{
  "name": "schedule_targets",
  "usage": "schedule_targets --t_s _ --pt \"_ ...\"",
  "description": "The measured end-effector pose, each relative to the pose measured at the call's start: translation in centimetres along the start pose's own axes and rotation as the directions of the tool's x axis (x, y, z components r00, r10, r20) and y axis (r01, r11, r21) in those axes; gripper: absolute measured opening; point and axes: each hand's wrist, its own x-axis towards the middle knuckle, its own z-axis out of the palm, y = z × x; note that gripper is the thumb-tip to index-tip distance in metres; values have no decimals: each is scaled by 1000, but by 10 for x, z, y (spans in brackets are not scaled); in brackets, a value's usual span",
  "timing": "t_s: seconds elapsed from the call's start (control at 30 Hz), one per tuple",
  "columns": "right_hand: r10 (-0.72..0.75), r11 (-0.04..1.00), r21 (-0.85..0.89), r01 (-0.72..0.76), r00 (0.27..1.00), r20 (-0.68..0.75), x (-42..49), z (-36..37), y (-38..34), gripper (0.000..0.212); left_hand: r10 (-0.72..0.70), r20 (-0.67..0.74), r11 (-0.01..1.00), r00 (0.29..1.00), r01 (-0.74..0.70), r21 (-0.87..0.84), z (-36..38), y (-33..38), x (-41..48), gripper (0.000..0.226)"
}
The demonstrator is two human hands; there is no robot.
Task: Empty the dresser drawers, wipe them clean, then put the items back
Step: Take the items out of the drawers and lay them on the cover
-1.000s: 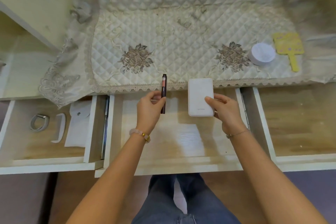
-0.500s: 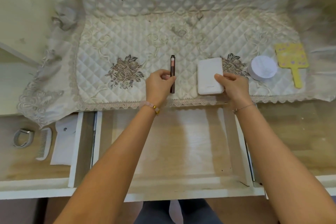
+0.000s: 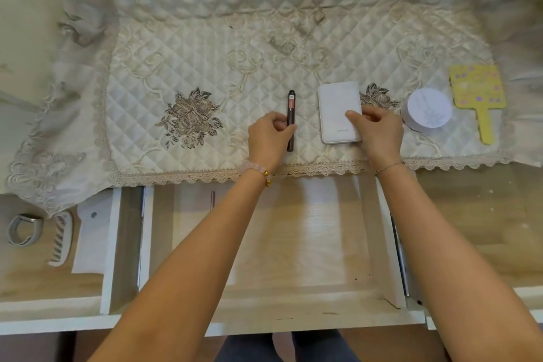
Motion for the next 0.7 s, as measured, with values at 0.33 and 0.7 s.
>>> schedule_targets --t_s 0.33,0.7 --pt "-171 967 -193 168 985 -3 -18 0 8 31 70 -49 996 996 -67 56 5 -3 -6 24" --pt "-543 723 -414 553 825 154 -75 -12 13 54 540 62 682 839 -480 552 -66 -31 -65 41"
